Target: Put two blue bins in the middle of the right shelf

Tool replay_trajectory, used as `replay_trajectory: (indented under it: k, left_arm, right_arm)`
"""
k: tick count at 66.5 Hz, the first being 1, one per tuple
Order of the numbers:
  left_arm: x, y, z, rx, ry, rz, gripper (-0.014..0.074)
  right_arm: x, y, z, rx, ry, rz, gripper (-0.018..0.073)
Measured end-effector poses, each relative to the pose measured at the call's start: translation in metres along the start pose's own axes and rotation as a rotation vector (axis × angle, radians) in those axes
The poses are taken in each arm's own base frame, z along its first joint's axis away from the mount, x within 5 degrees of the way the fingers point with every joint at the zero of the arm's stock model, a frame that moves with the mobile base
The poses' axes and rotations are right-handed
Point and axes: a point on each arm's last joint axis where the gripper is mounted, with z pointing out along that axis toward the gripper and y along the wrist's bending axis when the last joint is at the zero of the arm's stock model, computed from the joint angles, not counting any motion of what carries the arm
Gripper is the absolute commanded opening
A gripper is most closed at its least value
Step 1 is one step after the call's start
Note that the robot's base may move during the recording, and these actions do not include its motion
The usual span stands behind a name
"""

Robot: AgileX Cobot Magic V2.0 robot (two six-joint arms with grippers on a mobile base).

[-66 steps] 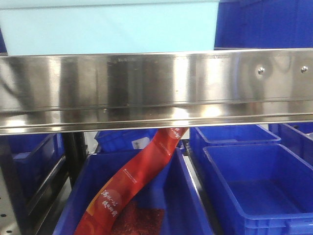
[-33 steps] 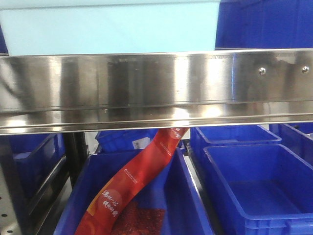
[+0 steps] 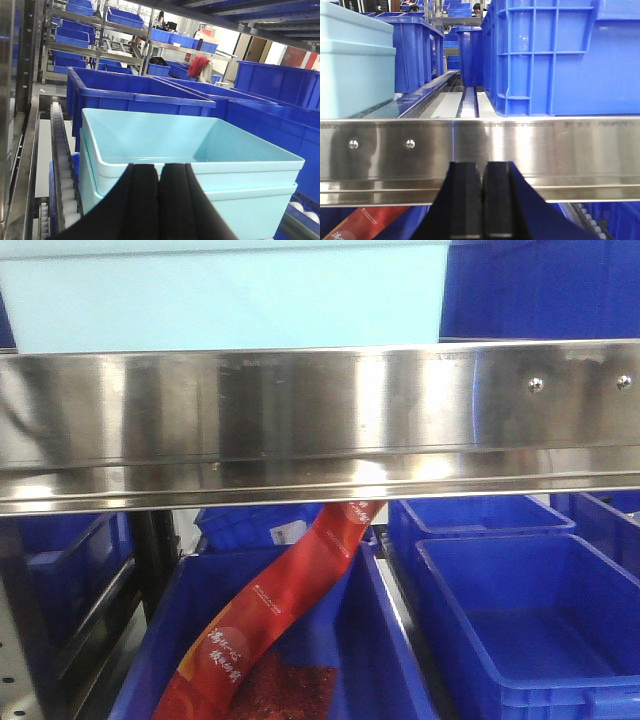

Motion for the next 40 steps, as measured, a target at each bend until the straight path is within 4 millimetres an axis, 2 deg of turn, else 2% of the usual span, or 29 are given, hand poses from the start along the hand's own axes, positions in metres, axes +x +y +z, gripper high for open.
replay_trajectory:
  k: [40]
  left_arm:
    - [0.0026, 0.0005, -0.0003, 0.001, 0.001, 0.0, -0.0111]
  right_arm:
    - [0.0, 0.0, 0.0, 0.0, 0.0, 0.004, -0.0162]
